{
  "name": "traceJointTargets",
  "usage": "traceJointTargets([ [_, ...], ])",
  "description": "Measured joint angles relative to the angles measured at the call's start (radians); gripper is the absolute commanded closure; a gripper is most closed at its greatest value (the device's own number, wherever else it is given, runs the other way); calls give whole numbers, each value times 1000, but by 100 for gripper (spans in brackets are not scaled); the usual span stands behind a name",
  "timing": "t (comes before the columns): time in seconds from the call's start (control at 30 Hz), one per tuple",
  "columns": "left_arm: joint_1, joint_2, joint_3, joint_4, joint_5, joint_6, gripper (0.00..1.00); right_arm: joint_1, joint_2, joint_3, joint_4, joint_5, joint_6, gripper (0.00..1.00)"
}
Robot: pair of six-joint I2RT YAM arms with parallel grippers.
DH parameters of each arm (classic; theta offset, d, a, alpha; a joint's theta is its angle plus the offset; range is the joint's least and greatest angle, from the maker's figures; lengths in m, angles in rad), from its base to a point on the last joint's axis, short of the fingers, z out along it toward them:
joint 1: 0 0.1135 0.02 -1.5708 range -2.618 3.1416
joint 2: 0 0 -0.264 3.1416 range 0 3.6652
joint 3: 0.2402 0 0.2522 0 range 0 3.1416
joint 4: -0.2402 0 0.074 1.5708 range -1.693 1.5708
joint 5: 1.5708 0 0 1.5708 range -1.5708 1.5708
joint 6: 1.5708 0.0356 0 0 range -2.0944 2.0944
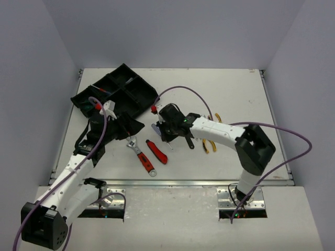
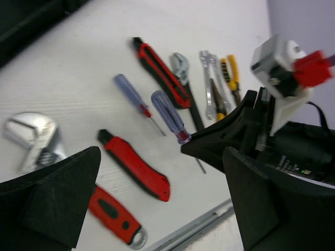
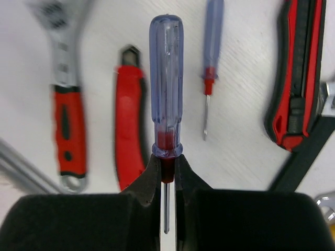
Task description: Sort the tools into containers
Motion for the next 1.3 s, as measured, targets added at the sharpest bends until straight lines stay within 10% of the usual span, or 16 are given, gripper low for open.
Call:
traceJointTargets([
  [0.37, -3, 99, -155, 498, 262, -247, 19, 1, -326, -192, 234, -324, 65, 100],
  [0.77, -56, 162, -158, 740, 336, -378, 99, 1, -355, -203, 320, -384, 133, 100],
  [0.83, -63, 164, -158, 746, 333, -381, 100, 2, -355, -203, 319, -374, 146, 84],
  [0.9, -66, 167, -150, 731, 326, -370, 100, 6, -355, -202, 315, -362, 157, 26],
  [0.97, -71, 174, -108, 643, 289, -335, 100, 6, -355, -202, 311, -340, 165, 2],
  [1.3, 25, 538, 555, 64, -219, -108, 100, 0, -544, -255, 156, -16, 138, 1],
])
